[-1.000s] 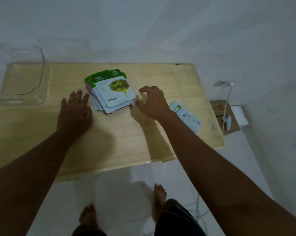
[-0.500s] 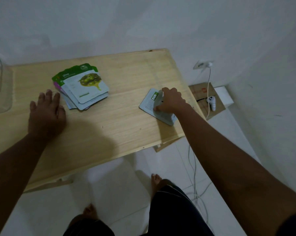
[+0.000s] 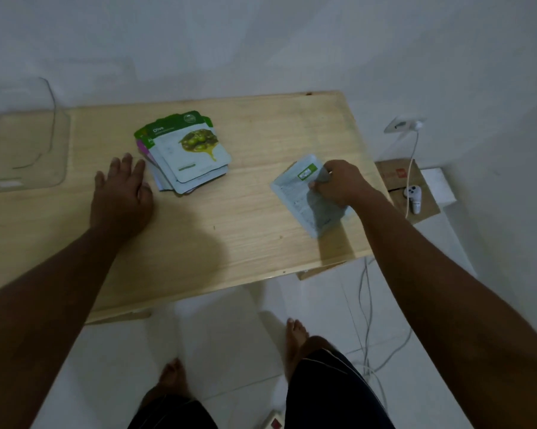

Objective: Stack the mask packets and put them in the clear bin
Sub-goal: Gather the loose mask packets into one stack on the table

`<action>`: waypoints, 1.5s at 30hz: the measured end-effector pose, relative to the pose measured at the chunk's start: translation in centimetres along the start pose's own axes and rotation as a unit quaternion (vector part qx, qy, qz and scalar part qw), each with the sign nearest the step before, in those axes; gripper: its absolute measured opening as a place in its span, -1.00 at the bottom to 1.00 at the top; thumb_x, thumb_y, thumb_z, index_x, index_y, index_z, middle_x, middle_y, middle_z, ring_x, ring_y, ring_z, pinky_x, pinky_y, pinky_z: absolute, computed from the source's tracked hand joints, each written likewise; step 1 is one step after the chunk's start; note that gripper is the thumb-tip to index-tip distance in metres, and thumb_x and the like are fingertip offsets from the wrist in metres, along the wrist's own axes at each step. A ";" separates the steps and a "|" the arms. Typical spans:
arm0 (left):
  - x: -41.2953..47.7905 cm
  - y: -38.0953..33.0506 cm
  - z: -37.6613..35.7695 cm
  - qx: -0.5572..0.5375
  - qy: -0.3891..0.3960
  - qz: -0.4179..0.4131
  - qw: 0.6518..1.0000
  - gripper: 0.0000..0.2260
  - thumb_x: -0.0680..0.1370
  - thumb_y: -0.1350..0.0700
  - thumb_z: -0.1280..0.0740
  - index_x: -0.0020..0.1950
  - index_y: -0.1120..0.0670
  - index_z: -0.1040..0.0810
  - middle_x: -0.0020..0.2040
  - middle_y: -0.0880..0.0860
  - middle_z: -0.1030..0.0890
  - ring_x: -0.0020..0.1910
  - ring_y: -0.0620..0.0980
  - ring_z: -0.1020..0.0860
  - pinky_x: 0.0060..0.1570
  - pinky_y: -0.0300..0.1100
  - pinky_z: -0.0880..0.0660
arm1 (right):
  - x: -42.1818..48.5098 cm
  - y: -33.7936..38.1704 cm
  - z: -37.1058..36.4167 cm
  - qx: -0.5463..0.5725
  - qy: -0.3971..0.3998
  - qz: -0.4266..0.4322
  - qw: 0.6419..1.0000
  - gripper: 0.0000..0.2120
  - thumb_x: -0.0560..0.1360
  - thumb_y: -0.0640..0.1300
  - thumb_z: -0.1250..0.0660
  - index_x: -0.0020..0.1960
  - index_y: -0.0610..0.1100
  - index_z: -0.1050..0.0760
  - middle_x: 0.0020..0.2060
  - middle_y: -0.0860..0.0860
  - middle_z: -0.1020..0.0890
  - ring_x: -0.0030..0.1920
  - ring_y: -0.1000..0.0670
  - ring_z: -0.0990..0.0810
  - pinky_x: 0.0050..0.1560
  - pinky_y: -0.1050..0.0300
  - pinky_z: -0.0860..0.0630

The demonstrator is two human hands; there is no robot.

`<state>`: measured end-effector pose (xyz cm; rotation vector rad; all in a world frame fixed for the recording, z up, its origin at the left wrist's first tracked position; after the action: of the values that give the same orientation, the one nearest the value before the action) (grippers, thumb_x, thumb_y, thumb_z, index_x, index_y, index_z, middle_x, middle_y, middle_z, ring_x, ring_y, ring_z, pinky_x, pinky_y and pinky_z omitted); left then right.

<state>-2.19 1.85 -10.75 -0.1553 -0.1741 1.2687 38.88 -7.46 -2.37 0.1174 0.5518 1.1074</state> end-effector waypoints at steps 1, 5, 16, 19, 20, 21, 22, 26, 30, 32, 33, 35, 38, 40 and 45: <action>0.0 0.1 0.0 0.001 0.003 0.002 1.000 -0.45 0.59 0.00 -0.04 0.53 0.21 -0.27 0.55 0.28 -0.27 0.53 0.31 -0.21 0.45 0.29 -0.11 | 0.0 0.5 0.2 0.033 -0.003 0.008 0.999 -0.73 0.52 0.00 -0.39 0.10 -0.16 -0.57 -0.03 -0.14 -0.64 -0.01 -0.17 -0.64 -0.18 0.13 -0.48; -0.2 0.1 0.1 -0.009 0.009 0.011 1.000 -0.46 0.59 -0.01 -0.05 0.55 0.17 -0.26 0.57 0.24 -0.25 0.56 0.27 -0.19 0.48 0.26 -0.07 | 0.0 4.1 0.8 0.103 -0.032 0.068 0.992 -0.76 0.54 0.00 -0.35 0.12 -0.08 -0.64 -0.06 -0.08 -0.67 -0.02 -0.13 -0.66 -0.02 0.02 -0.58; -0.8 0.0 0.4 -0.039 -0.001 0.024 0.999 -0.50 0.61 0.02 -0.08 0.54 0.15 -0.31 0.57 0.21 -0.27 0.57 0.24 -0.18 0.50 0.22 -0.04 | 2.6 17.2 -1.0 0.078 -0.137 0.162 0.974 -0.73 0.50 -0.05 -0.26 -0.02 -0.13 -0.70 -0.16 -0.11 -0.73 -0.07 -0.12 -0.68 -0.11 0.20 -0.45; -0.8 0.1 0.4 -0.043 0.004 0.027 0.999 -0.47 0.61 -0.01 -0.03 0.56 0.14 -0.27 0.59 0.20 -0.23 0.59 0.23 -0.13 0.52 0.21 0.00 | 3.2 20.7 -2.6 0.085 -0.116 0.157 0.977 -0.64 0.45 0.04 -0.25 0.13 -0.05 -0.68 -0.01 -0.08 -0.72 0.06 -0.09 -0.67 0.03 0.21 -0.50; -0.8 0.1 0.4 -0.044 0.009 0.028 0.999 -0.47 0.61 -0.01 -0.02 0.57 0.14 -0.25 0.60 0.19 -0.21 0.60 0.21 -0.11 0.52 0.20 0.02 | 3.3 21.7 -3.2 0.086 -0.102 0.149 0.980 -0.66 0.46 0.00 -0.29 0.15 -0.06 -0.67 0.02 -0.08 -0.71 0.06 -0.08 -0.67 0.04 0.24 -0.49; -0.8 0.2 0.3 -0.048 0.011 0.027 0.998 -0.46 0.61 -0.01 -0.02 0.58 0.13 -0.24 0.61 0.19 -0.19 0.60 0.20 -0.09 0.53 0.20 0.04 | 3.2 22.7 -3.9 0.081 -0.089 0.148 0.982 -0.69 0.46 -0.04 -0.33 0.15 -0.08 -0.66 0.01 -0.09 -0.71 0.05 -0.08 -0.67 0.03 0.25 -0.50; -0.8 0.2 0.3 -0.052 0.009 0.026 0.998 -0.47 0.61 -0.01 -0.03 0.58 0.12 -0.24 0.61 0.18 -0.19 0.61 0.20 -0.08 0.53 0.19 0.05 | 3.2 23.5 -4.7 0.075 -0.080 0.154 0.982 -0.71 0.46 -0.07 -0.34 0.13 -0.11 -0.67 -0.02 -0.11 -0.71 0.01 -0.11 -0.68 0.02 0.23 -0.54; -0.8 0.3 0.2 -0.066 -0.004 0.023 0.998 -0.47 0.60 0.01 -0.07 0.57 0.12 -0.26 0.61 0.18 -0.20 0.61 0.19 -0.08 0.52 0.19 0.05 | 2.9 25.7 -7.5 0.051 -0.056 0.150 0.986 -0.73 0.42 -0.09 -0.38 0.06 -0.20 -0.64 -0.02 -0.14 -0.68 0.01 -0.14 -0.66 0.05 0.05 -0.61; -0.6 0.4 0.1 -0.071 -0.004 0.026 0.997 -0.47 0.59 0.01 -0.08 0.57 0.12 -0.27 0.61 0.17 -0.19 0.61 0.17 -0.08 0.52 0.20 0.04 | 2.3 26.9 -9.8 0.003 -0.044 0.166 0.985 -0.64 0.52 0.00 -0.35 0.13 -0.28 -0.54 0.13 -0.20 -0.62 0.20 -0.17 -0.56 0.16 0.05 -0.46; -0.7 0.4 0.0 -0.069 0.000 0.029 0.997 -0.46 0.59 0.01 -0.08 0.57 0.10 -0.26 0.61 0.16 -0.19 0.61 0.16 -0.08 0.52 0.20 0.04 | 2.0 27.2 -10.4 0.008 -0.047 0.167 0.985 -0.56 0.52 0.09 -0.35 0.15 -0.29 -0.53 0.14 -0.21 -0.61 0.22 -0.18 -0.54 0.17 0.03 -0.45; -0.7 0.4 0.0 -0.068 -0.001 0.029 0.997 -0.46 0.59 0.01 -0.08 0.57 0.09 -0.26 0.61 0.15 -0.19 0.61 0.15 -0.08 0.52 0.20 0.04 | 1.9 27.3 -10.5 0.012 -0.048 0.167 0.985 -0.54 0.52 0.11 -0.35 0.15 -0.28 -0.53 0.13 -0.21 -0.61 0.22 -0.17 -0.54 0.16 0.03 -0.45; -0.6 0.4 0.0 -0.067 -0.005 0.031 0.997 -0.46 0.59 0.01 -0.08 0.57 0.09 -0.26 0.61 0.15 -0.20 0.61 0.15 -0.09 0.52 0.20 0.02 | 1.9 27.5 -10.4 0.019 -0.050 0.177 0.983 -0.55 0.51 0.13 -0.35 0.12 -0.26 -0.54 0.10 -0.19 -0.63 0.18 -0.17 -0.56 0.13 0.04 -0.47; -0.5 0.4 0.2 -0.071 -0.005 0.042 0.997 -0.46 0.58 -0.01 -0.07 0.57 0.09 -0.27 0.61 0.14 -0.20 0.61 0.13 -0.09 0.53 0.19 0.02 | 2.4 26.5 -8.9 0.077 -0.070 0.163 0.981 -0.55 0.49 0.16 -0.34 0.19 -0.16 -0.55 0.08 -0.11 -0.65 0.12 -0.12 -0.61 0.13 0.02 -0.55; -0.7 0.4 0.3 -0.082 -0.006 0.049 0.995 -0.46 0.57 -0.01 -0.09 0.55 0.09 -0.31 0.60 0.14 -0.23 0.61 0.13 -0.12 0.53 0.18 -0.01 | 3.1 24.8 -7.1 0.125 -0.107 0.143 0.976 -0.53 0.48 0.17 -0.34 0.27 -0.09 -0.51 0.08 -0.08 -0.65 0.12 -0.10 -0.61 0.15 -0.03 -0.56; 1.1 -0.1 2.7 -0.083 -0.031 0.120 0.989 -0.61 0.55 0.08 -0.20 0.34 0.15 -0.54 0.36 0.19 -0.53 0.36 0.21 -0.45 0.29 0.13 -0.32 | 6.7 18.8 -4.2 0.173 -0.118 0.037 0.977 -0.41 0.46 0.19 -0.39 0.32 -0.19 -0.47 0.12 -0.12 -0.65 0.17 -0.09 -0.61 0.22 0.12 -0.46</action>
<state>-2.37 2.96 -8.03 -0.2869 -0.3225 1.4999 23.71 6.19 -1.68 0.5693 0.5246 1.0430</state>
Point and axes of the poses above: each hand's wrist, its own x-axis towards the middle knuckle, its own z-axis out of the back of the hand, y = z × x, the point moved 2 cm from there along x, towards the middle knuckle
